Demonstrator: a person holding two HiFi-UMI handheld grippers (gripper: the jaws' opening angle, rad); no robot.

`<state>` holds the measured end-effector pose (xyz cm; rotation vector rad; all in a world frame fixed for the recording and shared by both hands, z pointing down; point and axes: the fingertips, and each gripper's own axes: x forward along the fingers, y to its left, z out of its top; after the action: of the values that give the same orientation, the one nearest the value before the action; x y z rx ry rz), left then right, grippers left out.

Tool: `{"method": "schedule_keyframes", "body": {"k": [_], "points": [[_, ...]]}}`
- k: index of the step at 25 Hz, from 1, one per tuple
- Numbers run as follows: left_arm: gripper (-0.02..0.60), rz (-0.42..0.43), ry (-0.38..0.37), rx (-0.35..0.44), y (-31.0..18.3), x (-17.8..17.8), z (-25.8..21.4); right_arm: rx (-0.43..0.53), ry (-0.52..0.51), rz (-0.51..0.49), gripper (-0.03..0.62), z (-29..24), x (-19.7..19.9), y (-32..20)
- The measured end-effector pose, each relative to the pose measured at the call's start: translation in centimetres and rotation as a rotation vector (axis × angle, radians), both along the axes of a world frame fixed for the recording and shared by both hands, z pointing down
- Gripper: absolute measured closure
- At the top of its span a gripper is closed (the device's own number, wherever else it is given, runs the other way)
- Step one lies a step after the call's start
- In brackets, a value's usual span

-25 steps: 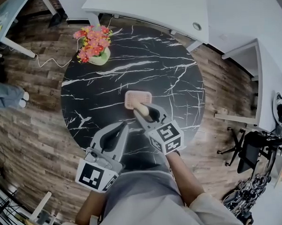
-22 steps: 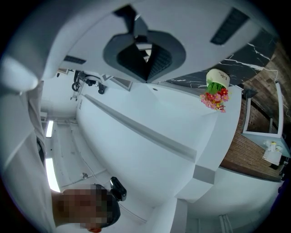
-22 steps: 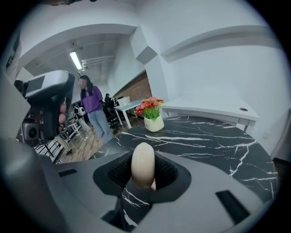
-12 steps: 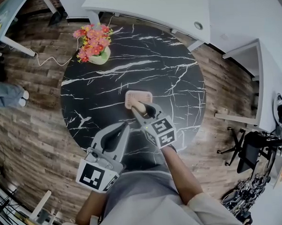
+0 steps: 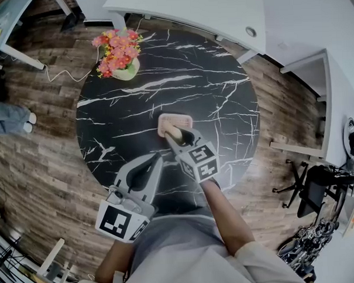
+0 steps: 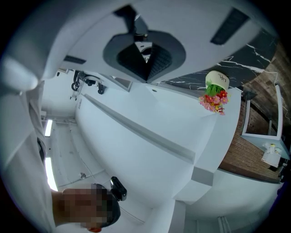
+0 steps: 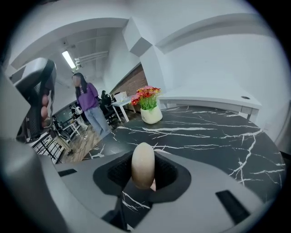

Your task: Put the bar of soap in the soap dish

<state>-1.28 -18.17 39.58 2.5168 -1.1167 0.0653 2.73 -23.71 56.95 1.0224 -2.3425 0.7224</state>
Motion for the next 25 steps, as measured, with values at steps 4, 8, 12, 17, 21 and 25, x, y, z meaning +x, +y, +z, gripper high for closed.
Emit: {"method": "schedule_keyframes", "body": {"k": [4, 8, 12, 17, 21, 25], "points": [[0.578, 0.004, -0.005, 0.002, 0.1, 0.1, 0.2, -0.015, 0.003, 0.0, 0.476, 0.7, -0.2, 0.0], [0.578, 0.004, -0.001, -0.002, 0.1, 0.1, 0.4, -0.03, 0.009, 0.005, 0.476, 1.3, -0.3, -0.1], [0.578, 0.001, 0.002, -0.008, 0.0, -0.1, 0.5, -0.042, 0.006, 0.015, 0.476, 1.6, -0.4, -0.2], [0.578, -0.003, -0.004, -0.009, 0.0, -0.2, 0.7, -0.06, 0.016, 0.03, 0.476, 2.4, -0.2, -0.4], [0.578, -0.004, -0.004, -0.01, 0.0, -0.3, 0.7, -0.079, -0.01, 0.029, 0.476, 2.7, -0.4, -0.1], [0.578, -0.011, 0.0, -0.012, -0.2, -0.5, 0.7, -0.095, -0.026, 0.038, 0.476, 3.0, -0.5, -0.4]]}}
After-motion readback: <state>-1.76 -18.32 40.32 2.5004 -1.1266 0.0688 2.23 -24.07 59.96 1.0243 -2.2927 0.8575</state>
